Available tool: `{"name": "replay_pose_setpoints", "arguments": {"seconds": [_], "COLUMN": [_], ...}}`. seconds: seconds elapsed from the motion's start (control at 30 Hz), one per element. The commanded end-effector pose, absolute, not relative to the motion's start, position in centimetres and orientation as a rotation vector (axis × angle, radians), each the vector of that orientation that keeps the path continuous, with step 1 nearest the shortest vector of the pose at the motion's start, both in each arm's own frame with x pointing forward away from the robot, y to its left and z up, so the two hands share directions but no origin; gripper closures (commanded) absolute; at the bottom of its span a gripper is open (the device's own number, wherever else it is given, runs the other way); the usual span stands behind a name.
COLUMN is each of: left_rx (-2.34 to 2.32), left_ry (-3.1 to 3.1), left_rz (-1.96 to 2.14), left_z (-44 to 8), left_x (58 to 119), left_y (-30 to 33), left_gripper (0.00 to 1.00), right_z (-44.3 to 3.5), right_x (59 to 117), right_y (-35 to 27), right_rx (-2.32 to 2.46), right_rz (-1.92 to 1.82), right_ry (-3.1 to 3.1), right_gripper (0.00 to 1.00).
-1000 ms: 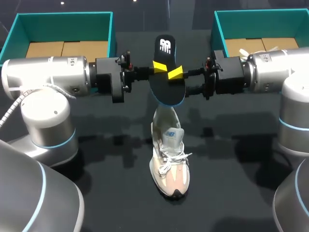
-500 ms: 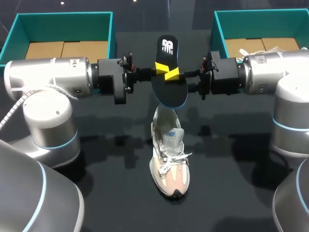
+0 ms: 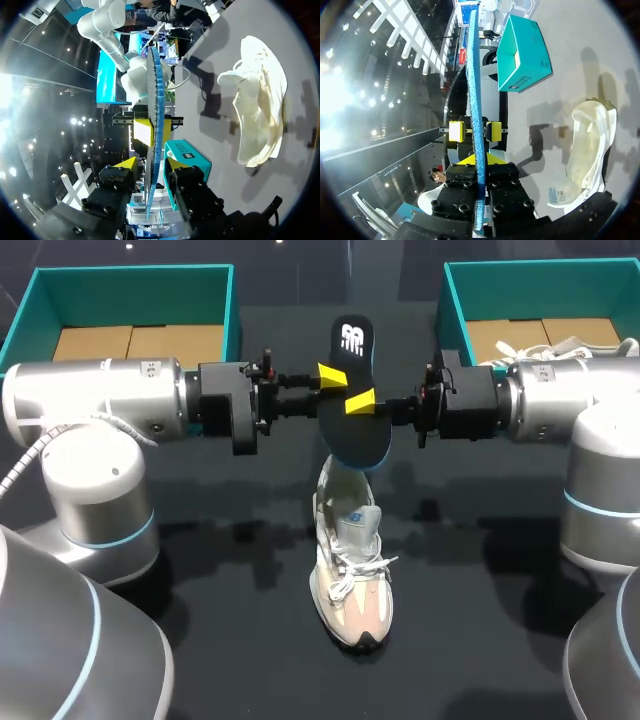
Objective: Take the shoe out of the shoebox, open the shoe tongue, remove and reinsert the insole, then place the shoe into the shoebox
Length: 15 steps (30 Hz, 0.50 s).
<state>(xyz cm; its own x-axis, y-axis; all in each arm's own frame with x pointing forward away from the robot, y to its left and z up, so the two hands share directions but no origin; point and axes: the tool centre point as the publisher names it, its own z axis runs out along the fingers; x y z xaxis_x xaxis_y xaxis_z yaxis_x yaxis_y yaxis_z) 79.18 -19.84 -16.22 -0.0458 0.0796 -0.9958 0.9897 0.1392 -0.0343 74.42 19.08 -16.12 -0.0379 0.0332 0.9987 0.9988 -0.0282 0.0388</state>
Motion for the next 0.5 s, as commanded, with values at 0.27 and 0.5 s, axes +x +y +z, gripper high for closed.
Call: {"name": "replay_pose_setpoints", "arguments": {"seconds": [0.27, 0.5], "left_rx": [1.160, 1.160], "left_ry": [1.713, 1.713], "left_rz": [-1.106, -1.106], "left_z": [-15.6, -15.6], "left_x": [78.1, 78.1], "left_y": [-13.9, -13.9], "left_gripper": [0.00, 0.00], "right_z": [-16.1, -16.1], "right_x": [74.8, 74.8], "right_y": [17.9, 17.9], "right_rx": [-1.213, -1.213], "right_rz": [-1.269, -1.269], "right_ry": [-1.273, -1.273], "right_gripper": [1.00, 1.00]}}
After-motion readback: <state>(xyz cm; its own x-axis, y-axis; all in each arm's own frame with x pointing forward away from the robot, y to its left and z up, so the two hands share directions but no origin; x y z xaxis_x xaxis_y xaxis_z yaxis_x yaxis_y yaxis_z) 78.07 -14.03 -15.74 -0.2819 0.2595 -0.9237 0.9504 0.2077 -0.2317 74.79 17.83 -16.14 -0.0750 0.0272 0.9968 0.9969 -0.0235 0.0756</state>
